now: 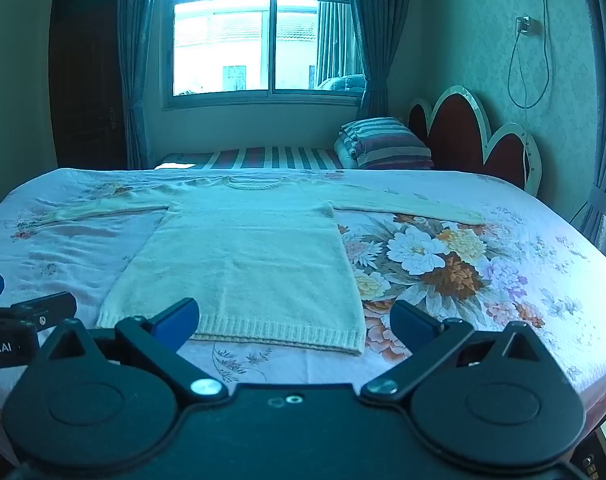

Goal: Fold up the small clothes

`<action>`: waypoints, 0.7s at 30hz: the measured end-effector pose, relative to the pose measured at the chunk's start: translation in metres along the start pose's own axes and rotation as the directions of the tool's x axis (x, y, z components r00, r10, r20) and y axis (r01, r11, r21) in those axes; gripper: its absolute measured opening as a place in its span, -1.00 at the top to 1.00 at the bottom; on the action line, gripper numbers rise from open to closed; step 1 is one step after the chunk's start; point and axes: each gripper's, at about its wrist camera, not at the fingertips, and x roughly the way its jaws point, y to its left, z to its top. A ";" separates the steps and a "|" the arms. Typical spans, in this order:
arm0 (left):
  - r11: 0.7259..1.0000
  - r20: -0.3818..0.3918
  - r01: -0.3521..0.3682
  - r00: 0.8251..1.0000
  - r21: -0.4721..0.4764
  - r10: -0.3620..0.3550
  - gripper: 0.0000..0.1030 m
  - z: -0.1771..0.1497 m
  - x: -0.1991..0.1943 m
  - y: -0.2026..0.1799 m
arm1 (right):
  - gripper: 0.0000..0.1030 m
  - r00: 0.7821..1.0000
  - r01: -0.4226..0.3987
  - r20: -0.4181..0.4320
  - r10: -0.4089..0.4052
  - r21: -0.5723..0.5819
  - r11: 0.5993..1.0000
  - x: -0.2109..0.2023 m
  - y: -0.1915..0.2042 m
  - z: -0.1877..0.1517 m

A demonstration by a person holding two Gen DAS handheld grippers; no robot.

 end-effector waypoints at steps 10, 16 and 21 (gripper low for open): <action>1.000 -0.002 0.008 1.000 0.001 -0.008 -1.00 -0.002 -0.002 -0.005 | -0.99 1.000 0.002 0.004 -0.002 0.017 1.000 -0.004 -0.010 -0.003; 1.000 -0.007 0.010 1.000 -0.003 -0.010 -1.00 -0.002 0.000 -0.002 | -0.99 1.000 -0.004 0.005 0.004 0.021 1.000 0.001 -0.003 0.006; 1.000 -0.006 0.008 1.000 -0.005 -0.008 -1.00 -0.002 0.001 -0.001 | -0.99 1.000 0.002 0.015 -0.003 0.024 1.000 -0.002 0.000 -0.002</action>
